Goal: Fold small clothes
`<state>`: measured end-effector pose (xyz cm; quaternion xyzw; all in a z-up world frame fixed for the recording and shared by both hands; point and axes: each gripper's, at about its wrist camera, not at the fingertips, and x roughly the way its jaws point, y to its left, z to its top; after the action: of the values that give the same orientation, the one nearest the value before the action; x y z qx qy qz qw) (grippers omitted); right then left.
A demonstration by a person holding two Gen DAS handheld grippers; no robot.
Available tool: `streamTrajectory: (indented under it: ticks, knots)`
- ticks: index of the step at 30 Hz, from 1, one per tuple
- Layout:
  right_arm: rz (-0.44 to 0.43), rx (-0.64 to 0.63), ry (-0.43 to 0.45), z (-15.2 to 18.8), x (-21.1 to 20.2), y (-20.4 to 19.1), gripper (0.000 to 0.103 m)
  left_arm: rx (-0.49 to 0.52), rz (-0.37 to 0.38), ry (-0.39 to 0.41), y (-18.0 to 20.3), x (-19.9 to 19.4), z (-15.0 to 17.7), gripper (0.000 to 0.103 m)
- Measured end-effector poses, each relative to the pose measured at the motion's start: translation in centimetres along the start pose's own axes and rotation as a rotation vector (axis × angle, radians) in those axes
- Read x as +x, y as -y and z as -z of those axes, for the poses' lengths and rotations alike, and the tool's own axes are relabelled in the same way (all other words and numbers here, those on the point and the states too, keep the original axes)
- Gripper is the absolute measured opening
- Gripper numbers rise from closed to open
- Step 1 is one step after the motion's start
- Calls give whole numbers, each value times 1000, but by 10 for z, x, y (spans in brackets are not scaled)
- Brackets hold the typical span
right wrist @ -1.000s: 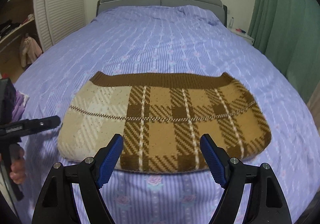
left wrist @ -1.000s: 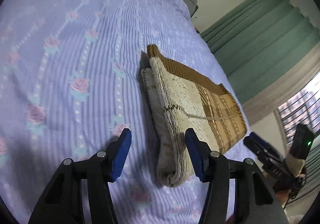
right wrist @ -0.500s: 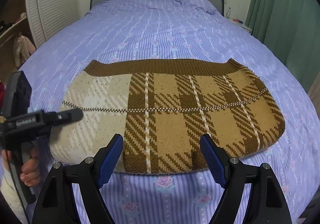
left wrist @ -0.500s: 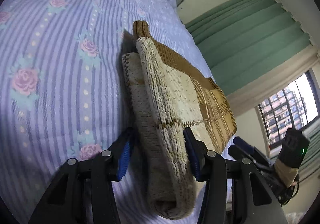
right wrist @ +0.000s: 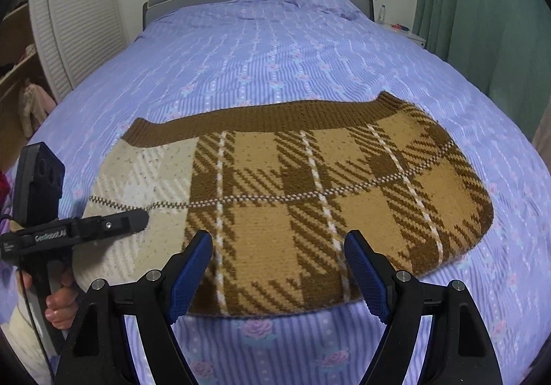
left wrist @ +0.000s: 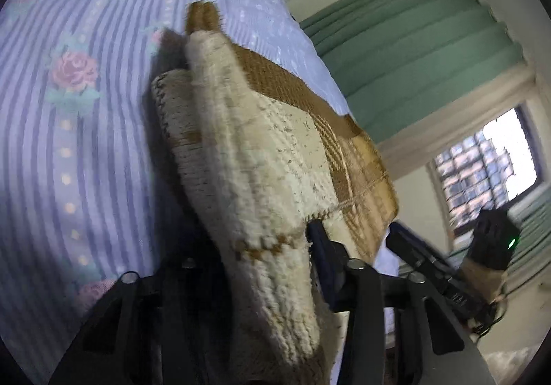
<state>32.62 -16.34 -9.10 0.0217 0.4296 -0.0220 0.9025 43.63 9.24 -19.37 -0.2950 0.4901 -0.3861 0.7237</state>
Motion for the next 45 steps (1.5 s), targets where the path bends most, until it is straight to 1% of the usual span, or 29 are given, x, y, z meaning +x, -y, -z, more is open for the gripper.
streamTrajectory:
  ticks: [2, 3, 5, 6, 7, 9, 10, 11, 12, 13, 14, 16, 18, 19, 20, 22, 25, 27, 28, 30, 31, 33, 35, 37, 39, 41, 43, 45]
  knots:
    - [-2, 9, 4, 2, -1, 4, 79, -75, 47, 8, -7, -7, 0, 29]
    - [1, 10, 5, 2, -2, 6, 79, -96, 48, 10, -7, -10, 1, 29]
    - [4, 14, 12, 3, -4, 10, 79, -100, -5, 17, 2, -17, 4, 28]
    - [-5, 13, 13, 3, -5, 12, 78, -90, -53, 20, 10, -22, 5, 28]
    - [-28, 8, 13, 2, -6, 12, 74, -83, -103, 28, 21, -27, 5, 28]
    - [-63, -15, 1, 0, -6, 10, 68, -86, -166, 34, 37, -33, 1, 27]
    - [-79, -35, -11, -1, -5, 7, 57, -89, -192, 38, 45, -38, -3, 26]
    - [-98, -49, -15, -2, -4, 5, 43, -98, -212, 35, 50, -41, -5, 26]
    - [-131, -59, -26, -4, -1, 3, 38, -99, -250, 42, 58, -47, -9, 26]
    - [-161, -61, -37, -4, 1, 1, 29, -88, -284, 52, 64, -49, -11, 26]
    - [-190, -62, -47, -6, 3, 0, 22, -68, -336, 59, 72, -54, -13, 26]
    - [-244, -63, -57, -8, 7, -3, 19, -46, -409, 61, 87, -61, -14, 26]
    - [-253, -76, -61, -9, 11, -8, 17, -57, -447, 50, 94, -63, -18, 26]
    - [-252, -78, -89, -9, 19, -10, 17, -59, -471, 43, 100, -59, -20, 26]
    - [-272, -70, -125, -9, 29, -11, 17, -51, -496, 35, 108, -55, -22, 26]
    - [-285, -67, -172, -4, 47, -13, 17, -17, -600, 8, 127, -40, -22, 26]
    - [-280, -96, -167, -3, 57, -17, 17, 12, -724, -19, 152, -17, -28, 26]
    - [-281, -105, -179, -7, 57, -17, 16, 20, -774, -32, 166, -10, -35, 26]
    - [-291, -98, -174, -11, 49, -12, 16, 21, -784, -41, 170, -9, -39, 26]
    - [-335, -54, -113, -15, 26, 4, 16, 41, -812, -61, 182, -4, -44, 26]
    - [-349, -25, -68, -17, 9, 19, 16, 70, -838, -77, 187, -1, -46, 26]
    - [-327, 11, -22, -20, -14, 49, 16, 123, -865, -102, 202, 7, -48, 26]
    - [-299, 42, 19, -21, -30, 77, 16, 154, -892, -130, 219, 24, -51, 26]
    - [-269, 79, 61, -16, -46, 107, 17, 200, -931, -165, 240, 55, -56, 26]
    - [-250, 112, 87, -17, -51, 132, 17, 255, -960, -192, 259, 82, -57, 26]
    - [-244, 154, 105, -14, -56, 158, 17, 307, -973, -208, 281, 114, -55, 26]
    - [-241, 184, 114, -10, -59, 179, 17, 333, -979, -225, 298, 144, -52, 26]
    - [-236, 211, 119, -7, -62, 199, 17, 346, -1000, -252, 305, 174, -49, 26]
